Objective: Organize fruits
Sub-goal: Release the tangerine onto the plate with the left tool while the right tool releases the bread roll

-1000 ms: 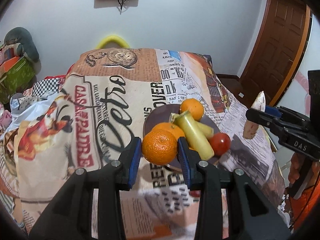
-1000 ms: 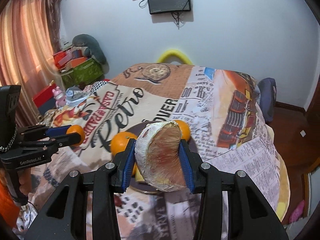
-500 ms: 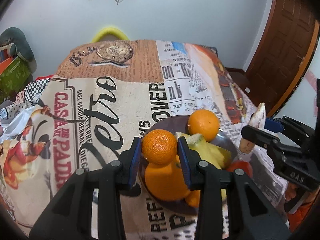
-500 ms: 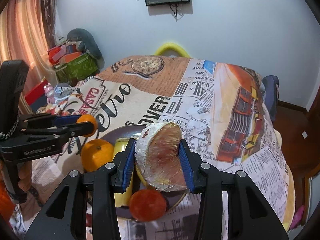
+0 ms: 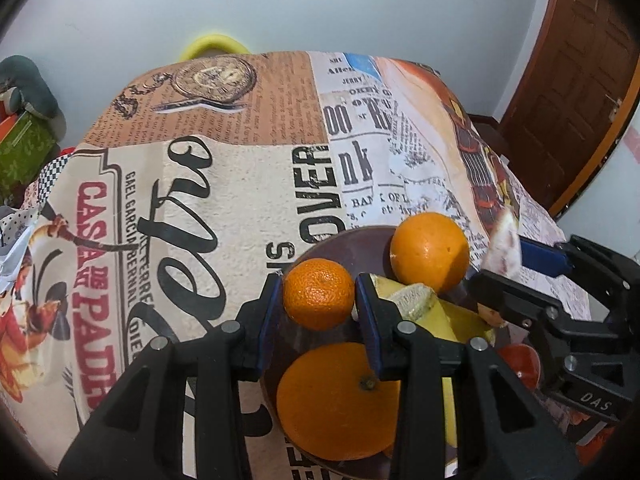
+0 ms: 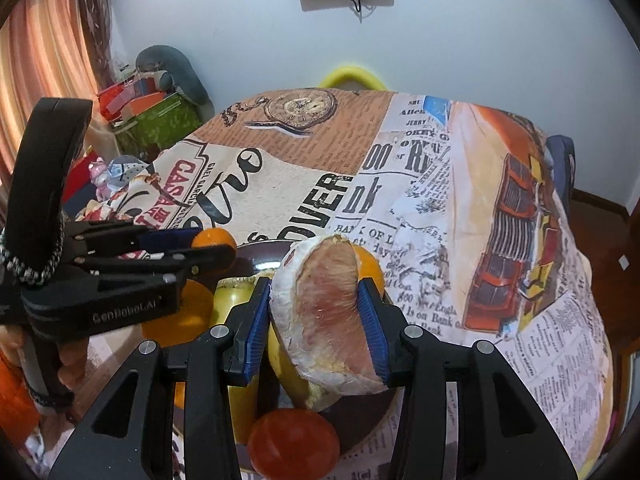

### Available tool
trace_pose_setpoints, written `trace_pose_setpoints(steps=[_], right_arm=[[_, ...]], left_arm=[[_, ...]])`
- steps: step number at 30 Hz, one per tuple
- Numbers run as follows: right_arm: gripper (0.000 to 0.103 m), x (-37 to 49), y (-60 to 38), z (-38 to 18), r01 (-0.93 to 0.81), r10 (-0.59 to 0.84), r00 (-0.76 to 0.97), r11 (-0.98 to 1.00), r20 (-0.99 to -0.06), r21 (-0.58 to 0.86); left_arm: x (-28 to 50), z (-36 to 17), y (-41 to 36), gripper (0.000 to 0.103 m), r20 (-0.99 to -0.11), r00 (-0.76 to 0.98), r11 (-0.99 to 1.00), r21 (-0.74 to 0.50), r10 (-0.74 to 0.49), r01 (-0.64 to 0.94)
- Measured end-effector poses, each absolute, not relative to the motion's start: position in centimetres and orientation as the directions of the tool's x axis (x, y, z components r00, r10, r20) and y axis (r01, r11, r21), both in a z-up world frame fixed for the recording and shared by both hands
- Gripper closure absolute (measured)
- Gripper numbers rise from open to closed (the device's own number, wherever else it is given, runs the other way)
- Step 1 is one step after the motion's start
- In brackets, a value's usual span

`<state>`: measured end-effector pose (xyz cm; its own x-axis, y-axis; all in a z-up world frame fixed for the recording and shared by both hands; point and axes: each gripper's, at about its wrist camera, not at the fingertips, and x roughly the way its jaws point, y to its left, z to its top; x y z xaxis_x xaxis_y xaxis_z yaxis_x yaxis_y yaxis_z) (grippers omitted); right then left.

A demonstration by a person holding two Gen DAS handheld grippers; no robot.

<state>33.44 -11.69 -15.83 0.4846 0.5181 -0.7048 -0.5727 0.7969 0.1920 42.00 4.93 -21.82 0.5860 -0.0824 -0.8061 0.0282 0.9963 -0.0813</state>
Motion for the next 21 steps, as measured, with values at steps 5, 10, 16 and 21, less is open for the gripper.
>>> trace_pose_setpoints(steps=[5,10,16,21], right_arm=[[0.060,33.9,-11.2,-16.5,-0.566,0.520,0.461,0.796,-0.719,0.213],[0.051,33.6,-11.1,-16.4,-0.564,0.519,0.449,0.796,-0.727,0.220],[0.050,32.0,-12.0,-14.7,-0.566,0.502,0.490,0.805,-0.712,0.178],[0.046,30.2,-13.2,-12.9,-0.552,0.487,0.543,0.821,-0.685,0.146]], left_arm=[[42.0,-22.3,5.2,0.066,-0.816,0.571,0.996,-0.089,-0.084,0.019],[41.7,-22.2,5.4,0.066,-0.821,0.562,0.994,-0.110,-0.100,0.016],[40.9,-21.1,5.4,0.051,-0.804,0.588,0.994,-0.106,-0.093,0.012],[39.4,-19.1,5.5,0.051,-0.786,0.612,0.994,-0.110,-0.087,0.001]])
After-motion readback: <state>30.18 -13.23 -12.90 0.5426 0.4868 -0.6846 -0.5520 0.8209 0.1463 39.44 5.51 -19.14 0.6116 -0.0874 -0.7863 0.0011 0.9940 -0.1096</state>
